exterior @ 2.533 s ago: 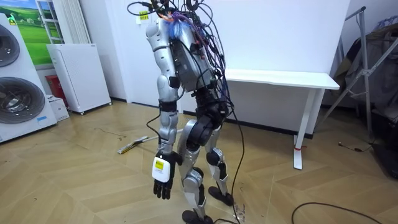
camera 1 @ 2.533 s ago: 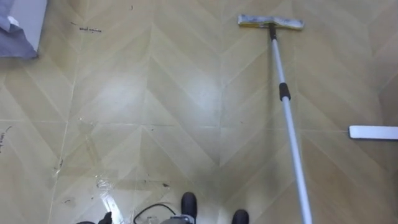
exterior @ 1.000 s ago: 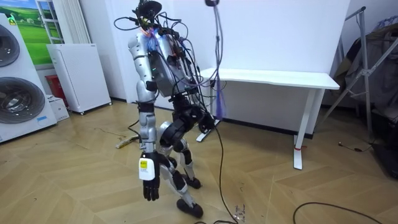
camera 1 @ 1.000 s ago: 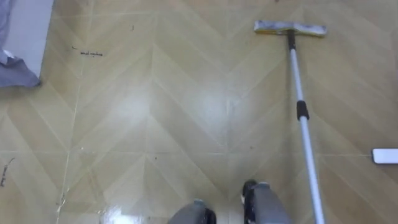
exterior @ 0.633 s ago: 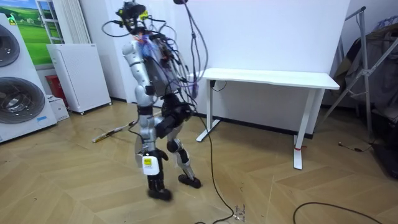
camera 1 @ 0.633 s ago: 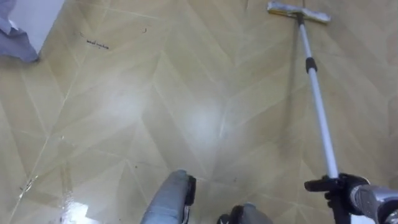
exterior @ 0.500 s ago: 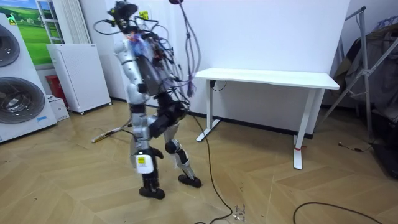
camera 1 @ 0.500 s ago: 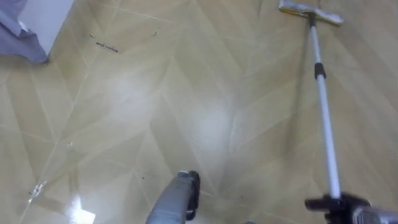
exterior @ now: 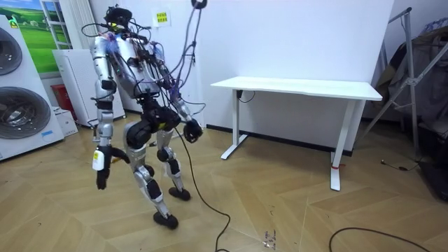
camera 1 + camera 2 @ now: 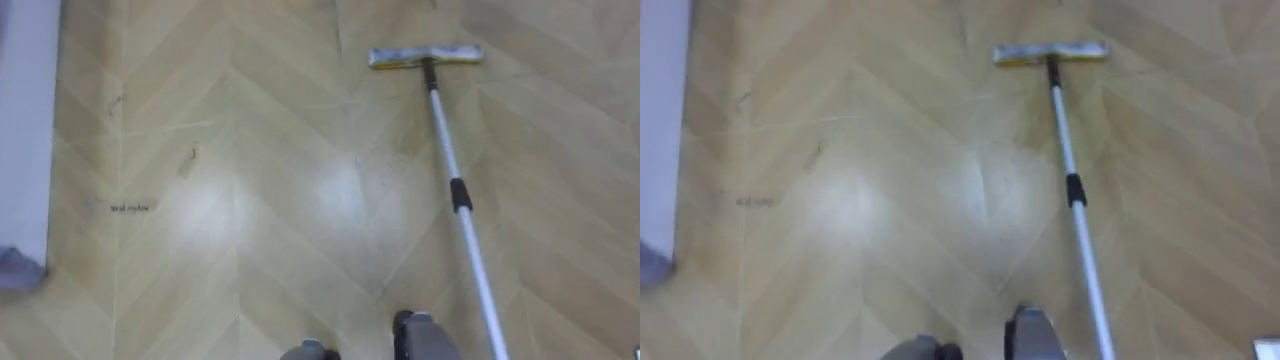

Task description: Mop floor

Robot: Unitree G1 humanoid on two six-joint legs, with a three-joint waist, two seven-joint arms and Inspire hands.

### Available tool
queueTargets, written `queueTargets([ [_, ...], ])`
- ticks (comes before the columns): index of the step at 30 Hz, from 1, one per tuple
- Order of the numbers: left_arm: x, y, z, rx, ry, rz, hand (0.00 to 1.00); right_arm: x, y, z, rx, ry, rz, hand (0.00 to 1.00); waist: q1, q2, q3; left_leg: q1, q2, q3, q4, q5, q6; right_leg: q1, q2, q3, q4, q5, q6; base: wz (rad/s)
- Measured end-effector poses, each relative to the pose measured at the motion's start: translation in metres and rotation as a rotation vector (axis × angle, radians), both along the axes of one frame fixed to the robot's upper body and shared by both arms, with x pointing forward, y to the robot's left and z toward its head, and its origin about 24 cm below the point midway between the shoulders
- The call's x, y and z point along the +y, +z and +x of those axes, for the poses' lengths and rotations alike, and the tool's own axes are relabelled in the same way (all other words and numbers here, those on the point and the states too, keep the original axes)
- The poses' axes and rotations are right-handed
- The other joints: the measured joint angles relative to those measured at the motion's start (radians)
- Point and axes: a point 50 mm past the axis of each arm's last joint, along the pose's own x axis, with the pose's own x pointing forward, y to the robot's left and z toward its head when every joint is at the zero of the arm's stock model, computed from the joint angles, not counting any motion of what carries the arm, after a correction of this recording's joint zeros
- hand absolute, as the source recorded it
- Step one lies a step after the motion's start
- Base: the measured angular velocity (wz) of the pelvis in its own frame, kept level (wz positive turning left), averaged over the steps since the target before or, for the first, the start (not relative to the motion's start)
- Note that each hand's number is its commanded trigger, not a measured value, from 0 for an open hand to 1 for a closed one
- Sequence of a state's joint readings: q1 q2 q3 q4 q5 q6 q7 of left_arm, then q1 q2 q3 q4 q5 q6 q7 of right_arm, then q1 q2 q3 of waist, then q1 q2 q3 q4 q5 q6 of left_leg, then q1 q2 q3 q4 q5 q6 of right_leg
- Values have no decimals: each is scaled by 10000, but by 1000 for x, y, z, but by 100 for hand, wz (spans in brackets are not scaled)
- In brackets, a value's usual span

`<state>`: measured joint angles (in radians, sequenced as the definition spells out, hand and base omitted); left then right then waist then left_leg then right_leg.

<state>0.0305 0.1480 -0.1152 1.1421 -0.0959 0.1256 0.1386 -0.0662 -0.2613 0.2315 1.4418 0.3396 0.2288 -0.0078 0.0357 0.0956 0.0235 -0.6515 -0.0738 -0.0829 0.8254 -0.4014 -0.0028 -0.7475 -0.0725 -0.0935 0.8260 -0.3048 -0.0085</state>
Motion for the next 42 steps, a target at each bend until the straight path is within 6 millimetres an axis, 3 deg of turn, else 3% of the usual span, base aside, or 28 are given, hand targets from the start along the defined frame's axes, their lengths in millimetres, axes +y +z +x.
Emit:
queueTargets([
  [2,11,2,-3,199,204,234,0,-12,10,35,-598,-107,-274,100,505,-368,8,103,133,142,345,12,-14,156,65,-185,133,-176,-265,29],
  [3,22,4,-6,321,325,480,0,-23,22,66,-1409,-9,-515,100,821,-655,62,-318,231,162,1330,217,-260,310,59,-422,106,-525,-507,-4],
  [4,33,7,-10,456,244,765,0,-34,36,97,-2331,206,-748,100,1088,-988,90,-1101,382,193,2750,912,-522,315,136,-569,230,-840,-666,-16],
  [5,41,9,-13,541,295,1038,0,-41,51,125,-3344,545,-959,100,1379,-1291,114,-1816,507,316,4003,2019,-523,291,235,-524,446,-1050,-757,-13],
  [6,43,9,-15,586,311,1128,0,-45,60,139,-3845,755,-1093,100,1459,-1408,109,-2165,520,314,4519,2681,-512,318,268,-487,548,-1158,-782,5],
  [7,43,8,-20,659,283,1117,0,-49,75,161,-4534,1069,-1180,100,1558,-1580,129,-2768,515,341,5274,3776,-587,472,276,-385,618,-1454,-801,30],
  [9,40,7,-22,710,177,838,0,-53,84,172,-4854,868,-1084,100,1715,-1634,167,-3376,654,456,5553,3520,-287,661,317,-391,670,-1610,-848,42],
  [11,37,7,-26,774,-72,677,0,-49,78,166,-4868,461,-672,100,1785,-1639,225,-3379,834,659,4016,2715,-276,851,326,-383,522,-1712,-740,36],
  [12,35,6,-25,750,-302,448,0,-47,71,155,-4776,174,-445,100,1775,-1663,177,-2948,797,670,1897,2274,-232,970,322,-299,384,-1790,-598,42],
  [14,31,5,-25,836,-541,118,0,-46,54,126,-4249,-332,-202,100,1725,-1462,83,-2367,732,735,-203,1702,17,1172,315,-65,-53,-1810,-382,54],
  [17,17,2,-17,847,-1106,-243,0,-51,25,26,-1789,-1132,-147,100,1301,-868,-47,-1583,523,2034,-791,1166,926,1293,-103,954,553,-1763,250,67],
  [19,14,2,-18,685,-1175,-293,0,-43,15,-22,-541,-1207,-210,100,1188,-727,-141,-1043,357,2436,-698,717,1220,828,-327,1237,2155,-934,605,-22],
  [20,14,1,-20,689,-1162,-314,0,-43,15,-32,-249,-1187,-256,100,1079,-569,-228,-964,365,2433,-611,538,1234,712,-317,1234,2480,-574,628,-51],
  [22,15,3,-14,382,-1085,-228,0,-29,8,-53,390,-908,-118,100,563,-241,-350,-647,355,2313,-493,103,1393,-106,-305,1289,3897,1004,529,-44],
  [23,15,3,-11,263,-1092,-172,0,-23,6,-54,431,-854,-28,100,446,-233,-330,-552,265,2160,-505,31,1398,-276,-285,1278,4134,1068,488,-56],
  [25,10,4,-1,-87,-1126,-177,0,-9,0,-47,308,-580,101,100,313,-24,-158,-93,187,1521,-564,-137,1358,-793,100,1087,3862,487,487,-88],
  [28,-1,0,-9,208,-1033,-449,0,-2,-2,-24,-12,103,29,100,231,227,-57,538,14,530,-1072,-184,1258,-550,254,598,639,24,371,-77],
  [30,0,-1,-17,374,-792,-370,0,2,-2,-8,-85,419,36,100,306,74,-5,749,-207,42,-1084,-255,1123,-138,315,591,-1275,211,311,-60],
  [31,1,-2,-23,567,-604,-331,0,1,0,8,-299,623,-65,100,279,-9,60,686,-282,-200,-795,-333,965,13,284,511,-1319,701,78,-35],
  [33,3,-2,-26,705,-348,-364,0,-4,6,29,-555,554,-184,100,329,-84,66,618,-297,-493,-264,-427,651,207,95,-82,-1062,290,-127,29],
  [34,8,-1,-26,651,-64,-333,0,-10,12,47,-882,447,-288,100,469,-253,62,237,-262,-391,770,-314,367,213,10,-319,-646,-166,-256,60],
  [35,17,1,-28,647,281,-209,0,-17,20,70,-1404,524,-374,100,700,-539,51,-464,-144,-142,2339,244,-377,210,-1,-400,-164,-619,-397,42],
  [36,22,2,-31,674,413,-70,0,-20,25,82,-1741,575,-401,100,872,-709,0,-851,-10,72,3156,782,-600,208,5,-402,103,-813,-449,18],
  [37,31,4,-38,799,638,156,0,-25,36,106,-2514,674,-445,100,1140,-1114,-15,-1525,186,341,4480,2138,-571,302,6,-467,448,-1103,-543,5],
  [38,34,4,-43,910,684,250,0,-27,42,119,-2983,744,-449,100,1235,-1260,-22,-1828,265,412,4961,2930,-579,421,34,-500,518,-1209,-606,22],
  [39,37,4,-50,1128,625,352,0,-32,53,138,-3716,838,-436,100,1334,-1553,2,-2361,297,510,5651,4321,-588,674,21,-591,524,-1364,-697,48],
  [41,33,3,-57,1456,314,146,0,-38,73,168,-4759,861,-338,100,1446,-1622,92,-3340,470,523,6926,4157,-269,1121,95,-772,396,-1546,-787,48],
  [42,32,2,-61,1527,211,-65,0,-38,79,176,-4882,609,-167,100,1557,-1635,194,-3753,780,791,7024,3601,40,1419,164,-759,179,-1652,-708,32],
])
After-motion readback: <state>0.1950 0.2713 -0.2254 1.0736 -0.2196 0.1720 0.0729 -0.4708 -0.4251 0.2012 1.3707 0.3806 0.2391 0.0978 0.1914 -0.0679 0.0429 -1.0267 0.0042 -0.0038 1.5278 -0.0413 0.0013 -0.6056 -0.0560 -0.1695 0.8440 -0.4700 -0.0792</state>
